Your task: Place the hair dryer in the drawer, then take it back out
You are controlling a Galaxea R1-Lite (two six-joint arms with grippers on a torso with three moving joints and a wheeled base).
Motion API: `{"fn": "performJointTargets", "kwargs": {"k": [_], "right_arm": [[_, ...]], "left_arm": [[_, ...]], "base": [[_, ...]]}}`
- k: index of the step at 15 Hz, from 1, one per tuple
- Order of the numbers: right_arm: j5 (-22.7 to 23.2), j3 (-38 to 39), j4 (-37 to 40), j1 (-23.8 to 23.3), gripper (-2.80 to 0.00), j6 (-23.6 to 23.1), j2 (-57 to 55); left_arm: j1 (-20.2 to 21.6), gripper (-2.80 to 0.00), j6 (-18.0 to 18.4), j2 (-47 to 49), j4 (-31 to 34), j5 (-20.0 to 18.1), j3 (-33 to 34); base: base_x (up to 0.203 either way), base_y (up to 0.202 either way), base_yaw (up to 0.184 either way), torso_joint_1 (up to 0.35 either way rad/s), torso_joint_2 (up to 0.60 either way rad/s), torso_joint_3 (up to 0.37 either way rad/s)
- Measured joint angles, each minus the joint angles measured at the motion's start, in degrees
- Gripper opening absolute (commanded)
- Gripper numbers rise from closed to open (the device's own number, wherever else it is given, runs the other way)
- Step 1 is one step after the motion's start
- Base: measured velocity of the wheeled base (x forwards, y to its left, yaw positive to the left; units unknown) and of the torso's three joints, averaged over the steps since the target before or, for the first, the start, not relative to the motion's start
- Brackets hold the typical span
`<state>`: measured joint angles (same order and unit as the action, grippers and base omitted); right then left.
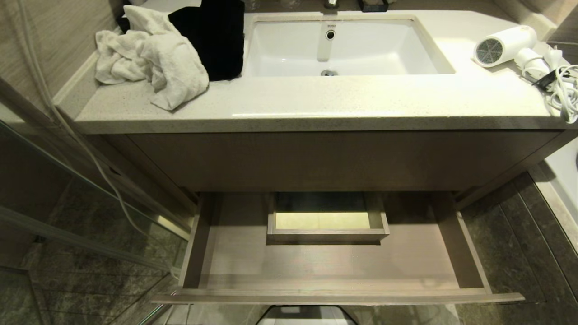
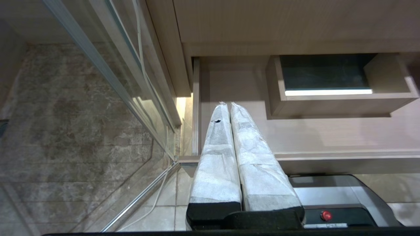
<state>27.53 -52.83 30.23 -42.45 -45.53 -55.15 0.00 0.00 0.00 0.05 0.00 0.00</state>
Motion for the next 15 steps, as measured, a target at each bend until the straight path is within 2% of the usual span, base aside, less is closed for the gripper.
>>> {"fn": "performJointTargets", "kwargs": {"k": [9,15], "right_arm": [[0.0,0.08,0.03,-0.68,-2.8,0.09,0.16],[-0.09,0.88,-0.28,-0.71,-2.8,0.11,0.74]], "left_arm": [[0.0,-2.8,0.05,0.0,0.05,0.0,0.0],[0.0,-2.8,0.07,0.0,-0.05,0.0,-0.01]], "base": [[0.0,0.0,0.0,-0.314,0.53,0.219],[0.0,0.0,0.0,-0.311,0.43,0.146]]}}
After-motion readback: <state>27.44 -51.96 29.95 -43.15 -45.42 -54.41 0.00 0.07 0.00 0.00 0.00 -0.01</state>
